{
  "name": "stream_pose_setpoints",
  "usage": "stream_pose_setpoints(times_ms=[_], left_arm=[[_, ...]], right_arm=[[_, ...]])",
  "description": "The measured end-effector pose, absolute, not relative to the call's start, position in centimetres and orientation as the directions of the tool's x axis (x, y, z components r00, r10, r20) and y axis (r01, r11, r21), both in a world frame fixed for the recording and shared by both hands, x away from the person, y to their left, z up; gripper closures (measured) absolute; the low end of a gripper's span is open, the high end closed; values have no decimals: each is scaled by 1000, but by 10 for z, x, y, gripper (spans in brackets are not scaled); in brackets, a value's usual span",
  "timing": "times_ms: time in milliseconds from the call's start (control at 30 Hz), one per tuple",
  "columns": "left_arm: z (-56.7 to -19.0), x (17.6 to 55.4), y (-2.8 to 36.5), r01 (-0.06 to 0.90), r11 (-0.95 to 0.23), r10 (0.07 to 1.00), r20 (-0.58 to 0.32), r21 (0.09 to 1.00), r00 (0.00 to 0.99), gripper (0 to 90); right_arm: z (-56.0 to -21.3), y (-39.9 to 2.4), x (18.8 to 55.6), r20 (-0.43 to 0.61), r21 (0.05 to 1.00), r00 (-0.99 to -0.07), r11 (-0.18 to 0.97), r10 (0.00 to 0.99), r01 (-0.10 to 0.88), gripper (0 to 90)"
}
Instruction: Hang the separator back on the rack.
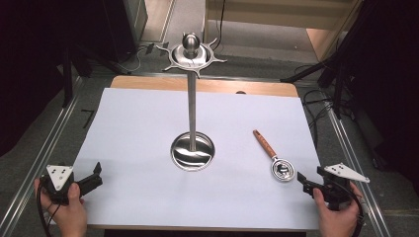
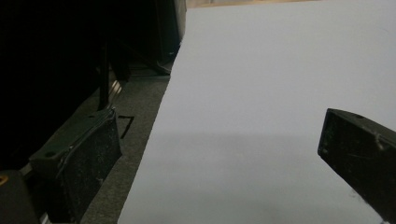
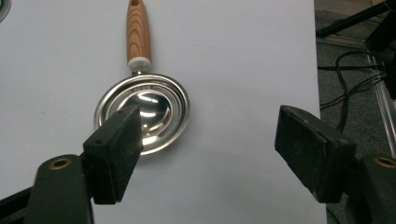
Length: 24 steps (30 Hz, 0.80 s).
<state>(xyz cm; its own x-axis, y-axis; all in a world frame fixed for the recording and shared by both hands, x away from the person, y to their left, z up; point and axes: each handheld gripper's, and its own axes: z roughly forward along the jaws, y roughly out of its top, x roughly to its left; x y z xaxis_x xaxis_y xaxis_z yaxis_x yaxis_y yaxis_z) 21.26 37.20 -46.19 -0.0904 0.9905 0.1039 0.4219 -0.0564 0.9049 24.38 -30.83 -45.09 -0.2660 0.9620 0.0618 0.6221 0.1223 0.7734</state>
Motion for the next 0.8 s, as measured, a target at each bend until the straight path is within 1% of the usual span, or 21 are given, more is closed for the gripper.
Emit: stream_pose_setpoints(times_ms=[33,67,133,167,333,400,433,533,633,800], left_arm=[[-462,213,372,422,-56,990,104,905,-90,3],[-462,213,372,422,-57,991,104,905,-90,3],[-462,213,372,423,-57,990,104,904,-90,3],[-462,213,372,423,-56,990,104,905,-91,3],[-462,213,372,427,-58,990,107,902,-91,3],[-462,213,372,426,-57,990,107,903,-92,3],[-462,213,372,425,-59,990,108,903,-91,3],[-462,213,372,426,-60,990,108,903,-90,3],[-462,213,372,422,-57,991,104,905,-90,3],[-462,212,372,418,-57,990,104,907,-90,3]], right_arm=[[-451,-308,244,62,773,-266,122,962,622,266],[-449,-306,246,53,769,-252,121,966,627,295],[-444,-300,252,41,761,-240,125,970,637,303],[-441,-296,256,42,756,-264,142,964,639,306],[-434,-287,267,33,739,-275,162,961,654,303],[-431,-283,271,25,733,-281,174,959,657,350],[-429,-282,273,15,728,-290,189,957,659,359],[-426,-280,284,50,705,-321,194,946,682,331],[-425,-279,289,62,688,-351,214,934,693,334],[-427,-269,300,43,649,-361,248,932,719,313]])
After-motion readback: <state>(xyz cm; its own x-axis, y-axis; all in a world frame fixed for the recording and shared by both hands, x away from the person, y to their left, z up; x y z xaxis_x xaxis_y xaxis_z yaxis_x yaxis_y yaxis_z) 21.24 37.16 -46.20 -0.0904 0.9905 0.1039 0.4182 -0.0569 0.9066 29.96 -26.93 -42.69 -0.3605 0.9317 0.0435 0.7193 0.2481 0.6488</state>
